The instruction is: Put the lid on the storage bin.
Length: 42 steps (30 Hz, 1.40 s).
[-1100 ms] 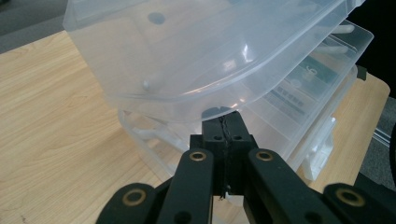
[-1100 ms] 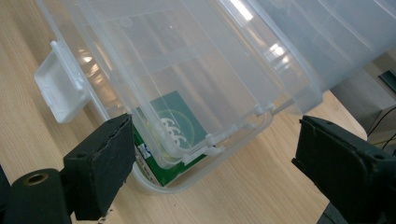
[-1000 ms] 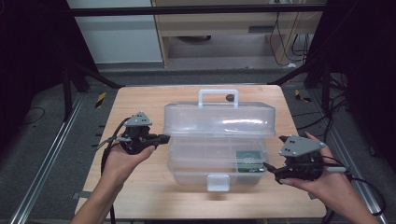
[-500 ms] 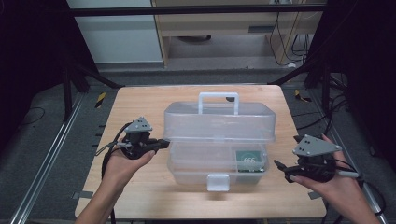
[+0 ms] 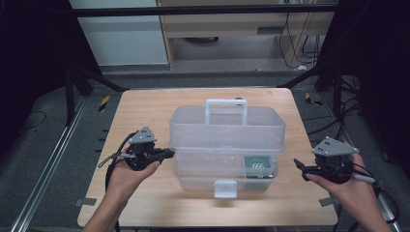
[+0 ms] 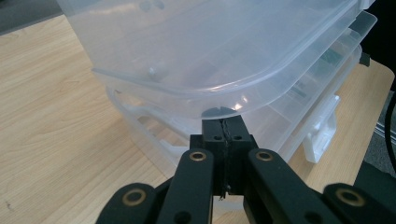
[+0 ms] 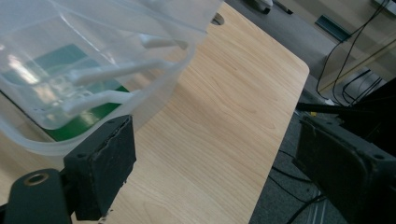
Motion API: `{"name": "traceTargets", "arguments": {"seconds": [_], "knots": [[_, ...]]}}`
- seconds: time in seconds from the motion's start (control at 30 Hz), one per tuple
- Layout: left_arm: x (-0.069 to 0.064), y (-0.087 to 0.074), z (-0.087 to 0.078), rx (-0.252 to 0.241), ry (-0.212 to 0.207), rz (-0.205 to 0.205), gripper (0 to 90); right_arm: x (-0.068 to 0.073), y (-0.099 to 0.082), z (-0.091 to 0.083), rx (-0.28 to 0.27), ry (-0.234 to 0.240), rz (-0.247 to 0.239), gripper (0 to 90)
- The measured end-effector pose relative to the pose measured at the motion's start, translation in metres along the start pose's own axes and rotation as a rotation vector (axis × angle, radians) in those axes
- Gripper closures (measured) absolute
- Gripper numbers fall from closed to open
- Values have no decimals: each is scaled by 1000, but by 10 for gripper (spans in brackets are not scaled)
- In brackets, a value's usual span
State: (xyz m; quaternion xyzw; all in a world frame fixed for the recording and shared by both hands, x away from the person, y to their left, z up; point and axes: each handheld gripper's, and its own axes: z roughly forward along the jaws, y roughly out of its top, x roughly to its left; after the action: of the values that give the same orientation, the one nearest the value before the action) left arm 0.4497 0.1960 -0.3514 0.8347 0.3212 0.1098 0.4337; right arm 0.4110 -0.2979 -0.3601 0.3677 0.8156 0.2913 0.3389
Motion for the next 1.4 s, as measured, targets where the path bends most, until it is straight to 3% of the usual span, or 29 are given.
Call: {"name": "traceTargets", "arguments": {"seconds": [0.17,0.57,0.8,1.03,1.4], "knots": [[1,-9,2,-2,7,-11,900,-4,-8,9,14,-5,25,130],[-1,-19,5,-3,18,-13,900,-3,-13,19,25,-4,33,130],[-1,-27,8,4,20,-10,900,-8,-20,37,34,-29,80,148],[-1,-34,11,19,30,-9,900,-11,-32,62,51,-35,131,183],[-1,-42,16,82,42,28,900,-10,-33,70,49,-31,141,189]]}}
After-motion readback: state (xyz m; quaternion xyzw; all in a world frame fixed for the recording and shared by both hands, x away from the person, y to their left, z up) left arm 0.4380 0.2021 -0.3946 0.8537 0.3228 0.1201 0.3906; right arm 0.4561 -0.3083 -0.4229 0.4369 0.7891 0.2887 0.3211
